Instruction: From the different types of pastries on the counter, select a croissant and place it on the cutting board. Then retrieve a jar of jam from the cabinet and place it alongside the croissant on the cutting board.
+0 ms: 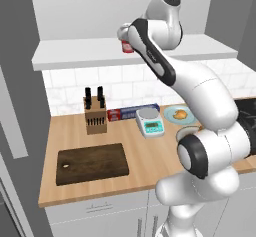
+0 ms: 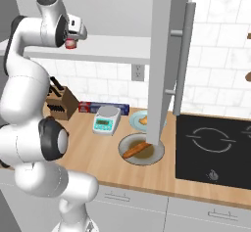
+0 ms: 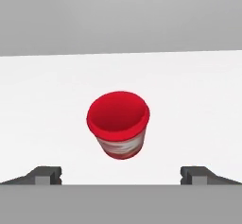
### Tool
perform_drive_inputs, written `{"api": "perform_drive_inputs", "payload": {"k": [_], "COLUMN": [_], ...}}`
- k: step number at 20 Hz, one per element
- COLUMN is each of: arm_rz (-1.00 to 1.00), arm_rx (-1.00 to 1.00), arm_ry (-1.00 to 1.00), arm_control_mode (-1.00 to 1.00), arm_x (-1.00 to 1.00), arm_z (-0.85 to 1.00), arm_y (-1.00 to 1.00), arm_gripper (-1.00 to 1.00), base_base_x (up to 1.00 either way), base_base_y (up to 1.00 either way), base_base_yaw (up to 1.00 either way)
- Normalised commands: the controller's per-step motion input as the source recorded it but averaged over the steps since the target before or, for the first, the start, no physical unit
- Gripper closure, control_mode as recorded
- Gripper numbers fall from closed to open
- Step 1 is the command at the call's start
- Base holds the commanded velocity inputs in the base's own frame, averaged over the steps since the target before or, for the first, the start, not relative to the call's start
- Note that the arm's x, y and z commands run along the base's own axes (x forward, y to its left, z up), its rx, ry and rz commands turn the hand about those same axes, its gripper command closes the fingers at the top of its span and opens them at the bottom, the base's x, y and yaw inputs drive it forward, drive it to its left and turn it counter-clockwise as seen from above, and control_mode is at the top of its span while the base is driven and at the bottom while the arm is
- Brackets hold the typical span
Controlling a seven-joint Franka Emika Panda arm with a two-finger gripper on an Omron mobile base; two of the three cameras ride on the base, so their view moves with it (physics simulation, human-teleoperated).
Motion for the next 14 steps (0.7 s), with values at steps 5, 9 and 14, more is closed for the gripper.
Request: {"api": "perform_drive_inputs", "payload": {"k": [5, 9, 14], "arm_rz": [-0.03, 0.0, 0.0], "arm_rx": [0.0, 0.0, 0.0], "arm_ry": [0.02, 0.09, 0.07], "arm_control_mode": [-1.0, -1.0, -1.0], "arm_x": [0.33, 0.08, 0.04], "arm_z": [0.0, -0.03, -0.03], "arm_y": [0.3, -0.01, -0.02], "arm_gripper": [-1.0, -1.0, -1.0], "base_base_x": [0.0, 0.0, 0.0], "base_base_y": [0.0, 0.0, 0.0], "base_base_yaw": [0.0, 0.0, 0.0]}}
